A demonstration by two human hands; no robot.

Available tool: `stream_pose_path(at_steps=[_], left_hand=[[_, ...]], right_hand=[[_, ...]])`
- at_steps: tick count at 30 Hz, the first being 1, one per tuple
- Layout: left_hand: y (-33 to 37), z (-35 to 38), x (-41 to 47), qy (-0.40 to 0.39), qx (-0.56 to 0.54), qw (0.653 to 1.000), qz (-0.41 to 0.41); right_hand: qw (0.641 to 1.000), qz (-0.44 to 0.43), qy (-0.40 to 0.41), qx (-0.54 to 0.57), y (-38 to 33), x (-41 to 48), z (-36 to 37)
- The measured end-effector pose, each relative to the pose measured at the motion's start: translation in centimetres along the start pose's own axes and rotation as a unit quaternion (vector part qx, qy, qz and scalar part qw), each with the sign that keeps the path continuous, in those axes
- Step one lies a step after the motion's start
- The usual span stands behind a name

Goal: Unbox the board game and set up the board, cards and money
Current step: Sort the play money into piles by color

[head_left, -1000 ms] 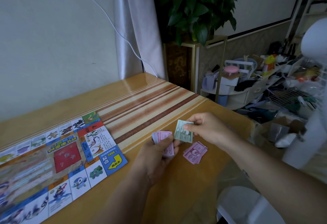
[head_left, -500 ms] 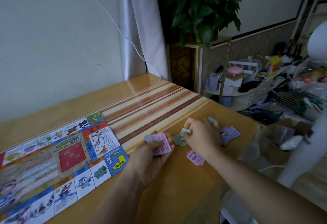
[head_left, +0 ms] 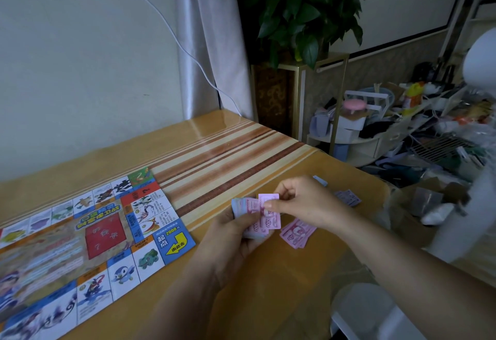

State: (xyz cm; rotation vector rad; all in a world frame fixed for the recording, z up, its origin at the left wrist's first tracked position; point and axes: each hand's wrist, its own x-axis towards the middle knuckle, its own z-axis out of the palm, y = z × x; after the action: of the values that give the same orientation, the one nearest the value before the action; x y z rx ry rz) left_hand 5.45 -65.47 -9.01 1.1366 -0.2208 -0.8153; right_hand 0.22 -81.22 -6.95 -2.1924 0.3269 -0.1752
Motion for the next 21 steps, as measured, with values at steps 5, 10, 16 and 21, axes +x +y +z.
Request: stream_pose_path(at_steps=[5,10,16,21], left_hand=[[-0.1,-0.2,-0.1,-0.014,0.06,0.998,0.027],[-0.2,0.2,0.3,0.005,0.13,0.991,0.031],[-0.5,0.7,0.6,0.027,0.093,0.995,0.011],[-0.1,0.9,0.1,0.056,-0.115,0.99,-0.054]], right_hand=[[0.999,0.016,-0.015,0.029,0.3,-0.3,-0.3],[0.999,0.016,-0.029,0.029,0.0,-0.7,-0.7],[1.0,-0.008,0.029,0.006,0.3,-0.7,-0.5],[0.997,0.027,0.062,0.04,1.6,-1.2,-1.4]])
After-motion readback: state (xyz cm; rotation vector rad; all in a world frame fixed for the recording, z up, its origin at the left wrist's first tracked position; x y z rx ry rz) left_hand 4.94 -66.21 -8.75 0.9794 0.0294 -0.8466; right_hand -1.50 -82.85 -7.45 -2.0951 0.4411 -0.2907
